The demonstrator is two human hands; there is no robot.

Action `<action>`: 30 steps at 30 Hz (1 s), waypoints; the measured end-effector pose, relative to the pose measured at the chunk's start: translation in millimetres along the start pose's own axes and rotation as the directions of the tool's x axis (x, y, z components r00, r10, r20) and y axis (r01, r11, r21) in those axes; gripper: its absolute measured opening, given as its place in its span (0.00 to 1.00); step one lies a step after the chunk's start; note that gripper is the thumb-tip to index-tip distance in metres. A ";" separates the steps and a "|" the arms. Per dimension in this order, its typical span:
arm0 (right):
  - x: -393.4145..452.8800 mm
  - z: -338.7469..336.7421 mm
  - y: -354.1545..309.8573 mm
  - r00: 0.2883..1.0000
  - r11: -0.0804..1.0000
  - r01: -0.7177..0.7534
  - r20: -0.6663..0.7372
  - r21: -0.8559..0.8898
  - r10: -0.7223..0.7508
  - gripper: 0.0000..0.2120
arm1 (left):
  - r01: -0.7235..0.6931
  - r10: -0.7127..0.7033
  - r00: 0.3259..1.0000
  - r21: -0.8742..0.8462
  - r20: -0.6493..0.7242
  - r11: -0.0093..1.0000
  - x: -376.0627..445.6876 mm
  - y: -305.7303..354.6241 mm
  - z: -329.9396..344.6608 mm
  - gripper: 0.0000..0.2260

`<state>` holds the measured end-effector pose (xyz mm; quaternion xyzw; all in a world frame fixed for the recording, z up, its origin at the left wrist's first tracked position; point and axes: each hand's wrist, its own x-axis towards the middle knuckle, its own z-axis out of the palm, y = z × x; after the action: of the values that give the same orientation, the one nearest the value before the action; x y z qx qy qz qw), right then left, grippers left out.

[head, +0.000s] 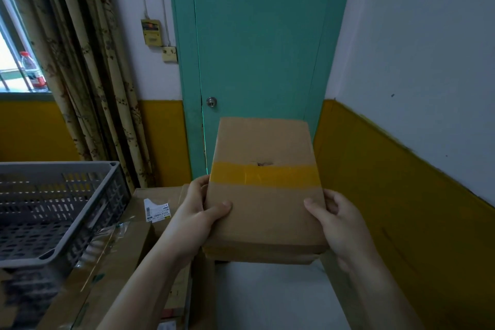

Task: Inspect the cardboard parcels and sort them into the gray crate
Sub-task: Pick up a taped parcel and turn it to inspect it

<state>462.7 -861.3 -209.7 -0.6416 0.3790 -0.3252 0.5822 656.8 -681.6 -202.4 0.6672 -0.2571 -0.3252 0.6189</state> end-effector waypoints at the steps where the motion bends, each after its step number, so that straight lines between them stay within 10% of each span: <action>1: -0.1 0.1 0.7 1.000 1.000 -0.003 0.010 0.006 0.003 0.11 | -0.011 0.011 1.000 0.012 0.001 1.000 0.1 -1.4 0.3 0.30; 10: -1.0 4.6 -8.3 0.999 0.993 -0.033 0.021 -0.114 0.036 0.16 | -0.082 0.094 0.993 0.166 -0.065 0.983 2.3 7.5 5.5 0.37; 15: -0.1 7.3 -4.8 1.000 0.973 0.012 -0.021 -0.229 -0.018 0.22 | -0.151 0.191 0.978 0.357 -0.080 0.922 10.2 3.2 8.9 0.07; 22: 7.7 6.9 5.0 0.998 0.973 0.060 0.007 -0.223 -0.060 0.10 | -0.114 0.154 0.979 0.273 -0.130 0.955 14.3 -3.8 5.8 0.10; 30: 12.1 23.3 -8.9 0.997 0.933 -0.030 -0.076 -0.358 0.003 0.43 | -0.072 0.129 0.962 0.229 -0.241 0.971 19.1 7.3 14.0 0.15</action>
<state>489.8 -859.7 -203.7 -0.7214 0.4588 -0.2690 0.4435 659.2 -705.8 -197.6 0.7532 -0.2436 -0.1747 0.5855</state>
